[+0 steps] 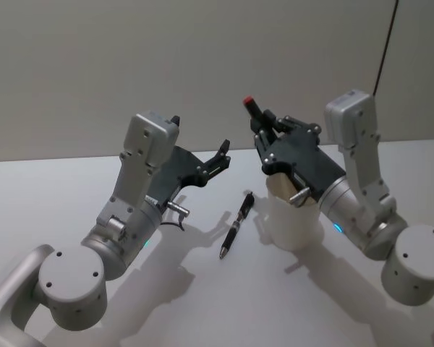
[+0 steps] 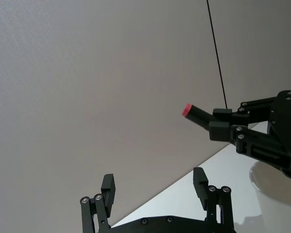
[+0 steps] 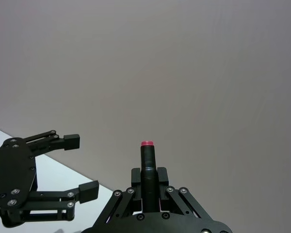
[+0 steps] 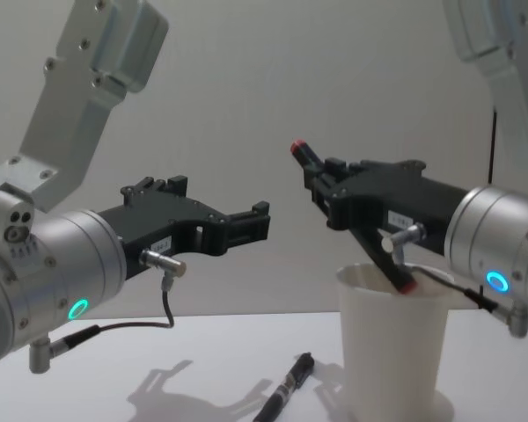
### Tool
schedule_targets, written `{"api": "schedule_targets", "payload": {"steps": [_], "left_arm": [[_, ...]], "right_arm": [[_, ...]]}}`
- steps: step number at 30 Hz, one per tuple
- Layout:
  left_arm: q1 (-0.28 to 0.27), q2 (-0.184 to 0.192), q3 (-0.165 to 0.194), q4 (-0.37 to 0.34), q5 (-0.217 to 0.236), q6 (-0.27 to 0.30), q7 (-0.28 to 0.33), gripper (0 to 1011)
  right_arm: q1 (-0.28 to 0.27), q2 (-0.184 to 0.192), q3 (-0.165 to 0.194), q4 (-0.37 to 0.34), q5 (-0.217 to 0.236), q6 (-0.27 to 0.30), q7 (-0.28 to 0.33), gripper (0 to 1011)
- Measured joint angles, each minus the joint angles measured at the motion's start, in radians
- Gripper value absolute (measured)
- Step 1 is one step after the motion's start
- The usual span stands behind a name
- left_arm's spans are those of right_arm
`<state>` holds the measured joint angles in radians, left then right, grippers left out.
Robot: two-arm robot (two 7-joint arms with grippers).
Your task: Place the pen into the pen holder.
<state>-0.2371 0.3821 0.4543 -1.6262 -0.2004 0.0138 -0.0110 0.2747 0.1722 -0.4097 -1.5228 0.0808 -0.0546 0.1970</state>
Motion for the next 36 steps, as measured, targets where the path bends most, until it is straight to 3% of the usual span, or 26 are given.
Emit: {"api": "schedule_targets", "payload": {"steps": [32, 36], "left_arm": [[0.0, 0.0, 0.0, 0.0, 0.0, 0.0, 0.0, 1001], [0.0, 0.0, 0.0, 0.0, 0.0, 0.0, 0.0, 1001]], "right_arm": [[-0.058, 0.033, 0.006, 0.026, 0.039, -0.005, 0.0, 185], [-0.061, 0.035, 0.006, 0.025, 0.04, -0.006, -0.001, 255]]}}
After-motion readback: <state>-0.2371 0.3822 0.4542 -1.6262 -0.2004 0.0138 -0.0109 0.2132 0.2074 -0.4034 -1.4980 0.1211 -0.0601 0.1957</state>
